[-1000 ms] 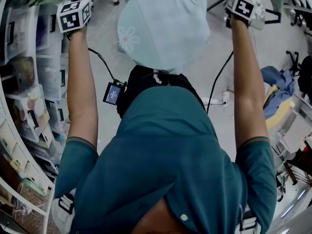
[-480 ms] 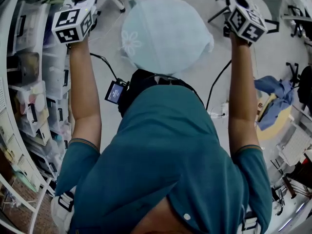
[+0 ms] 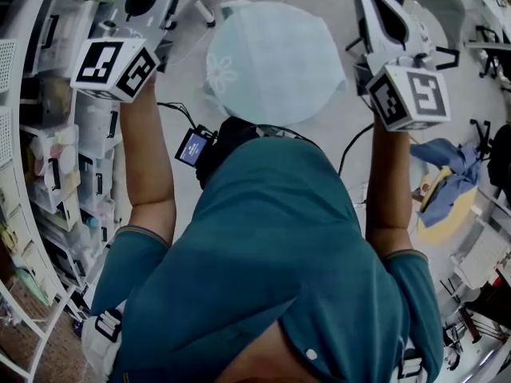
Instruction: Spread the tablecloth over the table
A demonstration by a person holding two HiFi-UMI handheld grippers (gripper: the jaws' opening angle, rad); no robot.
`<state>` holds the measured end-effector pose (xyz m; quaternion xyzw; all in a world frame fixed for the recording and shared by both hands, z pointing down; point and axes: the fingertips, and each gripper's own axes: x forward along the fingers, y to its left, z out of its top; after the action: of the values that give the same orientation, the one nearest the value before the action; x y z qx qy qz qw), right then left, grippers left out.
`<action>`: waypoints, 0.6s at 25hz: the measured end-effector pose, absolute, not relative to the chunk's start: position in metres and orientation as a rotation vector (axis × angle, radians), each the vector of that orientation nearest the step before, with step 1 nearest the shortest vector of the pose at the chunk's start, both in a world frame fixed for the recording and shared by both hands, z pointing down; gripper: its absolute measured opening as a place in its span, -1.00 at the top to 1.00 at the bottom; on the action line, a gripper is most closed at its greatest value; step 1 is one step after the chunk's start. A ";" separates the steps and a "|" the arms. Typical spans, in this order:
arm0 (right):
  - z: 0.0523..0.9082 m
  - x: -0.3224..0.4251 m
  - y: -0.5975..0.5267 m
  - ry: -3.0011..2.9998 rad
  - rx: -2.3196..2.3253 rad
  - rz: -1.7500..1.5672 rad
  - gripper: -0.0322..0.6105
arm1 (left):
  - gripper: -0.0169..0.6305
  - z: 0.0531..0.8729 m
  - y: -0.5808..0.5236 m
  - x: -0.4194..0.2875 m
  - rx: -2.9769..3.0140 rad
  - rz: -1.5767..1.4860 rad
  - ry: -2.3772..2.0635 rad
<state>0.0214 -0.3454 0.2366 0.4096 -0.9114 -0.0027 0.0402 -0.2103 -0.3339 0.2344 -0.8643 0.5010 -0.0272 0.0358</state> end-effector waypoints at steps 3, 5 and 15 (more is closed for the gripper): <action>0.223 0.008 -0.316 -2.825 1.172 -0.051 0.87 | 0.95 0.222 -0.317 -0.201 -2.659 -0.069 1.507; 0.218 0.004 -0.301 -2.834 1.144 -0.062 0.88 | 0.95 0.216 -0.306 -0.195 -2.658 -0.060 1.483; 0.198 0.031 -0.277 -2.854 1.208 -0.062 0.87 | 0.95 0.213 -0.275 -0.169 -2.683 -0.084 1.405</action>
<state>0.0307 -0.2766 0.1979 0.3897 -0.9205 -0.0199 0.0210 -0.1694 -0.2753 0.2132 -0.8841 0.4631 -0.0276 0.0559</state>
